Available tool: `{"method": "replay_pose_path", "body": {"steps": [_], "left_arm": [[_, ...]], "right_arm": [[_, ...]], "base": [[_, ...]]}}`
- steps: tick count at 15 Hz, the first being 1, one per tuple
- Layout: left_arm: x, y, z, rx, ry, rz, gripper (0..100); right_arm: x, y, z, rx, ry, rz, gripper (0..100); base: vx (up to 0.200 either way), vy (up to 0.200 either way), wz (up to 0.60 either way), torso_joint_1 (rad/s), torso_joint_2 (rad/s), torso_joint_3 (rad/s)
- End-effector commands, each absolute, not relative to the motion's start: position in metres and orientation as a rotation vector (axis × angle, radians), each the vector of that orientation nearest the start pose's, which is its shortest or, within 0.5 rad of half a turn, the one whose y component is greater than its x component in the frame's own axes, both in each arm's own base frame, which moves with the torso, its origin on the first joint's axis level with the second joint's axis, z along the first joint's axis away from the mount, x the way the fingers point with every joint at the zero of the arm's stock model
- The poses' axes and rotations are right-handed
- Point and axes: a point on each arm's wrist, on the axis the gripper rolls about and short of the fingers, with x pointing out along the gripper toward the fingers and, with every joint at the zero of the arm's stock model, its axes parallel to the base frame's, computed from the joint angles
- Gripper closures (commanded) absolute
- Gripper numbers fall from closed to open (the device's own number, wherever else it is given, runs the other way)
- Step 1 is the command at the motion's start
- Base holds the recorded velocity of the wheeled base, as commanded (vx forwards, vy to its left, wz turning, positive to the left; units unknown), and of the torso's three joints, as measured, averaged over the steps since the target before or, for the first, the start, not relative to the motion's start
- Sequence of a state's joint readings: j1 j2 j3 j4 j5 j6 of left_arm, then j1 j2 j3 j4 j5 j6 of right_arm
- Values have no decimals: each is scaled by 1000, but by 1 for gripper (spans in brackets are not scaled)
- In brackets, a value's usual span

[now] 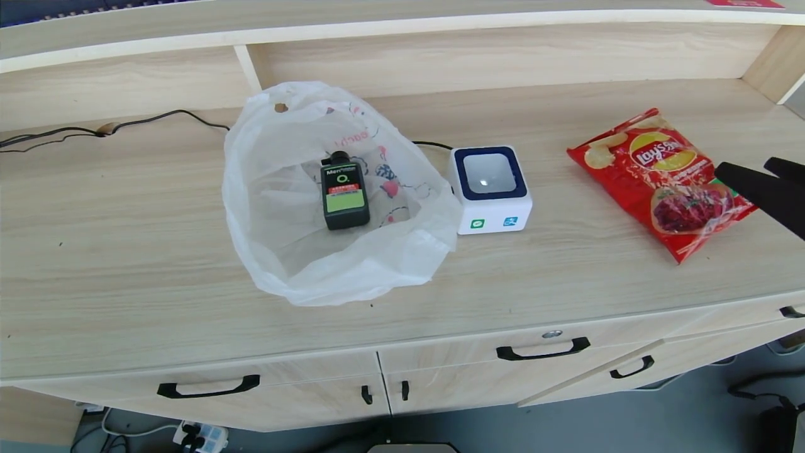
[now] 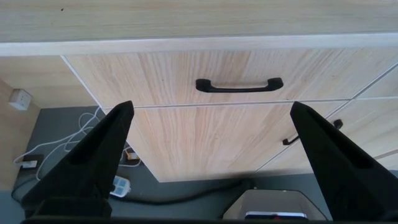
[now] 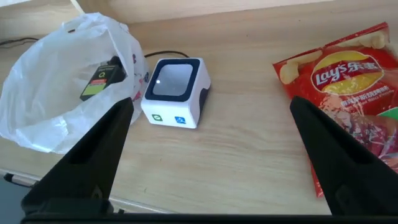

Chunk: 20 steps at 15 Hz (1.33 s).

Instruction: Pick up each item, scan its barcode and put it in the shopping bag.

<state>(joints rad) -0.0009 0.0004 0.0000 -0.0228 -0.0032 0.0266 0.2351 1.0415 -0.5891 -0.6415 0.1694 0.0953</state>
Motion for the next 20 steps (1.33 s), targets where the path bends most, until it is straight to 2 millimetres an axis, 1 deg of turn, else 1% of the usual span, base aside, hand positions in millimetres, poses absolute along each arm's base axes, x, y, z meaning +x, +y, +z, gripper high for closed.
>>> {"method": "replay_pose_path", "body": {"steps": [1,3,5,6,7,8,10,12,13,14,16,17,18,19,20], "left_arm": [[-23,0,78,26,-23,-3,0],[-23,0,78,32,-25,-3,0],[-23,0,78,32,-23,-4,0],[-23,0,78,28,-23,-3,0],[-23,0,78,26,-25,-3,0],[-23,0,78,28,-26,-3,0],[-23,0,78,28,-23,-3,0],[-23,0,78,29,-23,-3,0],[-23,0,78,28,-25,-3,0],[-23,0,78,28,-23,-3,0],[-23,0,78,29,-23,-4,0],[-23,0,78,29,-23,-3,0],[-23,0,78,28,-23,-3,0],[-23,0,78,26,-25,-3,0],[-23,0,78,28,-23,-3,0]], "right_arm": [[127,32,276,101,-208,391,0],[126,30,281,108,-225,373,0],[127,30,281,108,-223,373,0],[127,29,281,107,-225,365,0],[129,24,280,106,-220,313,0],[130,22,277,101,-215,297,0],[128,21,282,99,-237,290,0],[133,22,290,94,-249,307,0],[141,24,294,62,-249,332,0],[154,24,301,-14,-262,352,0],[188,22,305,-122,-246,429,0],[201,23,302,-168,-234,456,0],[209,24,297,-205,-221,477,0],[213,25,293,-231,-211,500,0],[223,26,289,-278,-206,509,0]], "base": [[0,0,0,0,0,0],[0,0,0,0,0,0],[0,-200,0,0,2,2],[-200,-200,0,-12,-7,7],[-200,-200,0,-2,2,12],[-200,-200,0,2,2,7],[-200,-200,0,29,17,-5],[-200,-200,0,-15,-5,5],[0,-200,0,-12,-2,7],[0,-200,0,2,7,2],[0,0,0,0,0,0],[0,0,0,0,0,0],[0,0,0,0,0,0],[200,0,0,36,2,2],[200,0,0,22,12,2]]}}
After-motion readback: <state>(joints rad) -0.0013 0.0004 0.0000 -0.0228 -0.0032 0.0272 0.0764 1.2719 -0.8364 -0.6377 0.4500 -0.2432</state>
